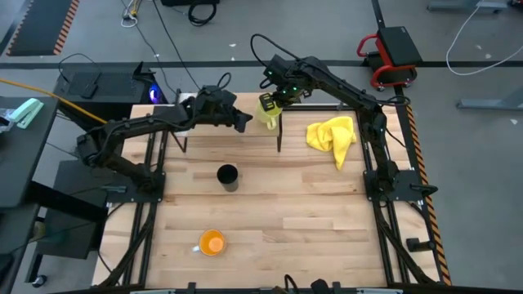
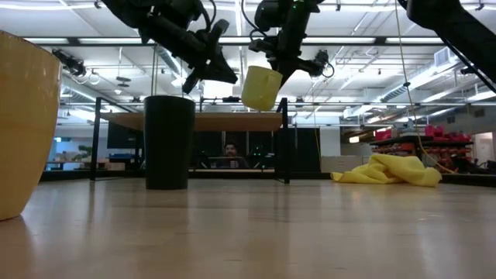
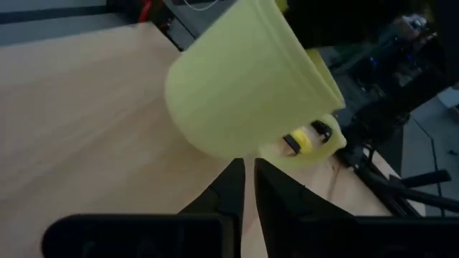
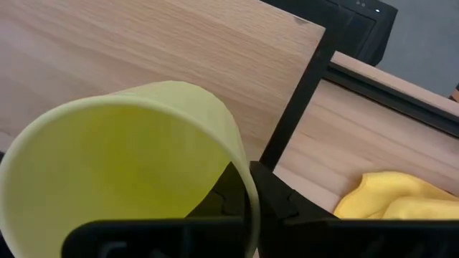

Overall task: Stack small to large cups/mugs on shelf
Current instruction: Put the yellow mug on the shelf

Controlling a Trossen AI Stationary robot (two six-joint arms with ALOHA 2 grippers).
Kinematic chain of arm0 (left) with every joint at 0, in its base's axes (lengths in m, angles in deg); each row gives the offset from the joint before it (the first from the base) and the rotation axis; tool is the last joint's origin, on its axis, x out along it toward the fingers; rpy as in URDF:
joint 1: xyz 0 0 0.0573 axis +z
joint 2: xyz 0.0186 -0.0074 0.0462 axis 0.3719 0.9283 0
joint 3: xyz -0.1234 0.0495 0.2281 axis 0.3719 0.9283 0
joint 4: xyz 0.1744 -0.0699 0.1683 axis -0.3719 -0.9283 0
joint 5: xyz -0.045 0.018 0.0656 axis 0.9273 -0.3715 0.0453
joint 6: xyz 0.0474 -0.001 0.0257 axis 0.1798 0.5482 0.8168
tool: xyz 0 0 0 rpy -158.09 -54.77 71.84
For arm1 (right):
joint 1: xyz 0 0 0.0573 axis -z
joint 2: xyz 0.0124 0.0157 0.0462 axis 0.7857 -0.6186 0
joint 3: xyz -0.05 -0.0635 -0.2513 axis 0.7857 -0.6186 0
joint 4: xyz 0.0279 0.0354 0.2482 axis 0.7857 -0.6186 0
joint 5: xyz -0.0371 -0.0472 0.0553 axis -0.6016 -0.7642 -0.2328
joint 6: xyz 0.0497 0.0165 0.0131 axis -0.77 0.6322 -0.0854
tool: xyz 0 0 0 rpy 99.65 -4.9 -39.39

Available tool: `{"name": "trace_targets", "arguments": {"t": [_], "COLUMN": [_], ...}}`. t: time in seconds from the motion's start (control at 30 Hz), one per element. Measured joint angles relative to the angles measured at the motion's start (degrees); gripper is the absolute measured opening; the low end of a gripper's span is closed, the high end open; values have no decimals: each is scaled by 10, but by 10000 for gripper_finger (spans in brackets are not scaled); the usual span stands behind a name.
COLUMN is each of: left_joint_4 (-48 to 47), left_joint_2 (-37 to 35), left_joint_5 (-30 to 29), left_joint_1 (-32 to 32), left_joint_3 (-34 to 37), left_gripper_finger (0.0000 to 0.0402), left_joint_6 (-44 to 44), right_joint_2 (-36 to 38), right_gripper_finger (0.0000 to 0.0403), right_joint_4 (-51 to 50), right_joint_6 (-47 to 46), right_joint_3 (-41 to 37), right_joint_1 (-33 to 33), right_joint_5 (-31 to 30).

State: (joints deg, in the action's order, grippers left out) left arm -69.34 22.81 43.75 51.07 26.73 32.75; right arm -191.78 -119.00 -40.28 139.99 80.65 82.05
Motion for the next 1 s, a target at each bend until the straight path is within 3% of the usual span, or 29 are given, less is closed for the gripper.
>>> {"name": "trace_targets", "arguments": {"t": [1.0], "left_joint_4": [15], "left_joint_2": [16], "left_joint_5": [-4], "left_joint_1": [8], "left_joint_3": [0], "left_gripper_finger": [33], "left_joint_6": [-18], "right_joint_2": [-7], "right_gripper_finger": [7], "right_joint_4": [38], "right_joint_6": [-28], "right_joint_3": [-37], "right_joint_1": [3], "right_joint_5": [15]}}
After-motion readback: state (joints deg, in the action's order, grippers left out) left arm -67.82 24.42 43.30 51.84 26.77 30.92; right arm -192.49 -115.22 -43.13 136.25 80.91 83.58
